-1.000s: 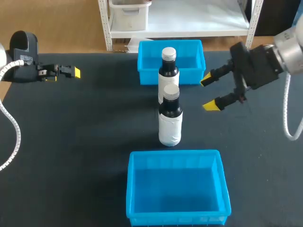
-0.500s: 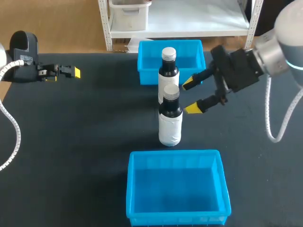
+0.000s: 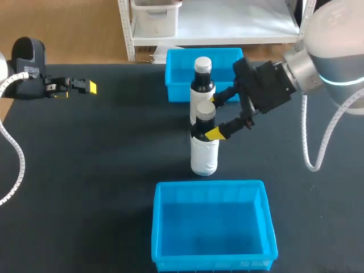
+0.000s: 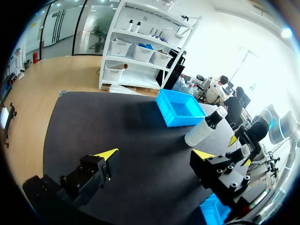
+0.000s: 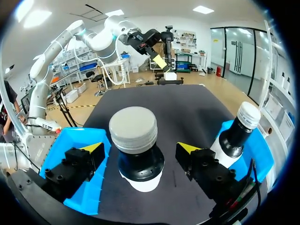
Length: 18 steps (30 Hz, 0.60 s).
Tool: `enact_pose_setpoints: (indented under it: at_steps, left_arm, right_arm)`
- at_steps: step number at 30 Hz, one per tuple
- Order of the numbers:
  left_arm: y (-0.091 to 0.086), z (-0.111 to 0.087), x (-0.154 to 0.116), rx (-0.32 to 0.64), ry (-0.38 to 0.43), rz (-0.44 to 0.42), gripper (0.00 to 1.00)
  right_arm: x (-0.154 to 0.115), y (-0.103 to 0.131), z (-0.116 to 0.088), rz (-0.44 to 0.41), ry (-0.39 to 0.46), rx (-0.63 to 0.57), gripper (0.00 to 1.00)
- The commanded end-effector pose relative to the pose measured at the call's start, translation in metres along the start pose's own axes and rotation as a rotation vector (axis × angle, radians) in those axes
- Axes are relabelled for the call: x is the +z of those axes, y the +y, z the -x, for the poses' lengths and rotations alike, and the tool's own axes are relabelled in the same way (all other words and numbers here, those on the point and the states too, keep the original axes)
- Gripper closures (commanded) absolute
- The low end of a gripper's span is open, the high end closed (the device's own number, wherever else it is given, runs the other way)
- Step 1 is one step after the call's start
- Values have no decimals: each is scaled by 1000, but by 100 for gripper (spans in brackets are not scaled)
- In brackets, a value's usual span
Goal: Pick up the bottle, and place it in the far bin if it is heavy, or in the near bin if it is light.
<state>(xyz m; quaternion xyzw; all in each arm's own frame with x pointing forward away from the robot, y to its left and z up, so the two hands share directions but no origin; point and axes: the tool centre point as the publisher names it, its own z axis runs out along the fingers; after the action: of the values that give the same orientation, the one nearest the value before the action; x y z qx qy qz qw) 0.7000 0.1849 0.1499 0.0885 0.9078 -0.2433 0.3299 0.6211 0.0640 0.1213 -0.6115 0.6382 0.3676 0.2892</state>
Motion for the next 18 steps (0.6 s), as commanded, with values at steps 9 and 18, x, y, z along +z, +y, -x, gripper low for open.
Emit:
enact_pose_setpoints:
  at_steps: [9,18]
  left_arm:
    - [0,0,0,0,0,0,0]
    - [0,0,0,0,0,0,0]
  right_arm:
    - [9,2,2,9,-11,12,0]
    - [13,1,2,10,-24,20,7]
